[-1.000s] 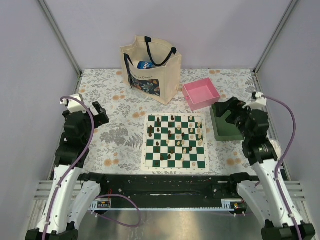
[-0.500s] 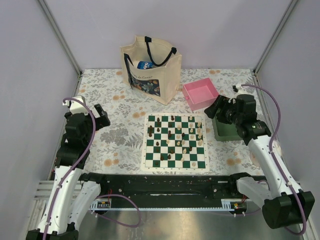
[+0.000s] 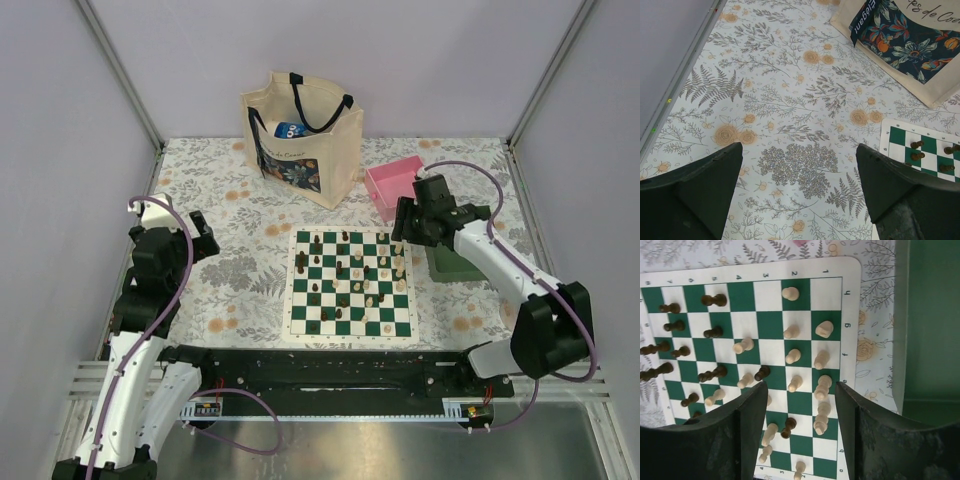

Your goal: Set up the chess pieces on the board

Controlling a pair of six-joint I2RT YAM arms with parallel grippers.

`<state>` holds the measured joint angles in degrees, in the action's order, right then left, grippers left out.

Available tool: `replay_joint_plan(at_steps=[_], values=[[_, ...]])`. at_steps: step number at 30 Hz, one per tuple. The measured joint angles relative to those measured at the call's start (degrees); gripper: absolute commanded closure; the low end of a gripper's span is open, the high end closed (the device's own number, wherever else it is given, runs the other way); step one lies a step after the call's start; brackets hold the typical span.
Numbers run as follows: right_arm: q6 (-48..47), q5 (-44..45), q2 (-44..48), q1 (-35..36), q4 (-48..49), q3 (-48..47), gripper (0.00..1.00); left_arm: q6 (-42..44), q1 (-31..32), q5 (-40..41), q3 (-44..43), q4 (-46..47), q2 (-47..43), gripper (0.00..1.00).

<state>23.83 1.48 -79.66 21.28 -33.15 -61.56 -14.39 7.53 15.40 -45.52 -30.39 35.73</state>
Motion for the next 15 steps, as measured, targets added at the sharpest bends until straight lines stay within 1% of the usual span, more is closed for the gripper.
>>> replay_joint_plan(at_steps=[5, 15], values=[[-0.02, 2.47, -4.42, 0.09, -0.59, -1.09, 0.36, 0.26, 0.0, 0.0, 0.07, 0.0, 0.0, 0.01], [-0.02, 3.67, -8.24, 0.22, -0.52, -1.55, 0.37, 0.5, 0.0, 0.0, 0.2, 0.0, 0.28, 0.01]])
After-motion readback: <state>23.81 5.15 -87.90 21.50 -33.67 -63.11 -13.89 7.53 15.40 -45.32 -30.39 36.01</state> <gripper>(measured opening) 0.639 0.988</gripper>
